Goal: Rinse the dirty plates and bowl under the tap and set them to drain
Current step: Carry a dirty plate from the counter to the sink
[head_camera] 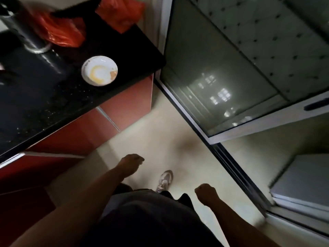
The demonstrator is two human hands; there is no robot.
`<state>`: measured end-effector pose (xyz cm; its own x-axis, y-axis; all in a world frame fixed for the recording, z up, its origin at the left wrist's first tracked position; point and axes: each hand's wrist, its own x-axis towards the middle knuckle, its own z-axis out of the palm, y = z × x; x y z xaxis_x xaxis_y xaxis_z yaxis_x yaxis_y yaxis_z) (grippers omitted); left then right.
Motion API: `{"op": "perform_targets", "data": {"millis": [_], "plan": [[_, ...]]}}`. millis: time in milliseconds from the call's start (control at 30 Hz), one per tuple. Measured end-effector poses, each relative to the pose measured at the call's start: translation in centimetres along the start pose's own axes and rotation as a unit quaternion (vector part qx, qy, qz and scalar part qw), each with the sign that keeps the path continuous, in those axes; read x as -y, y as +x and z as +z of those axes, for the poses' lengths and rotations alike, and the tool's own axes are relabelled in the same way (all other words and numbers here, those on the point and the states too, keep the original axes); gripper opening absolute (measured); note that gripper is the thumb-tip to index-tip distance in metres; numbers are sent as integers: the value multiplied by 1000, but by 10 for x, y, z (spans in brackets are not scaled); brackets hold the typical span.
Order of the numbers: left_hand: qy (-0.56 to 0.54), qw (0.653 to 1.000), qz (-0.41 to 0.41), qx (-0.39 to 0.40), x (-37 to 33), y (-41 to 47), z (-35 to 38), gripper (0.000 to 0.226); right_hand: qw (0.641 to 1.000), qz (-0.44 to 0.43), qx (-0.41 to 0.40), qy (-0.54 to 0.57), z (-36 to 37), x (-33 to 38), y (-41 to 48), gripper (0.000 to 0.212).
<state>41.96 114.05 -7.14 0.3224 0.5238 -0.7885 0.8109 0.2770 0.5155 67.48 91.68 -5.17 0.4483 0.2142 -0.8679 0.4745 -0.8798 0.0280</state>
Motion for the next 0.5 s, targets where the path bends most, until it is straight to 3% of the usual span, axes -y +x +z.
{"op": "perform_targets", "data": {"millis": [100, 200, 333, 500], "plan": [[18, 999, -1, -35, -29, 6, -15, 17, 999, -42, -24, -3, -46, 25, 31, 34], [6, 997, -36, -65, -26, 17, -46, 21, 994, -109, -7, -29, -90, 92, 55, 33], [-105, 977, -48, -176, -33, 34, -105, 21, 982, -188, 4, 18, -144, 221, 70, 29], [-257, 920, 6, -297, -67, 62, -193, 32, 935, -342, 7, 94, -208, 379, 58, 20]]}}
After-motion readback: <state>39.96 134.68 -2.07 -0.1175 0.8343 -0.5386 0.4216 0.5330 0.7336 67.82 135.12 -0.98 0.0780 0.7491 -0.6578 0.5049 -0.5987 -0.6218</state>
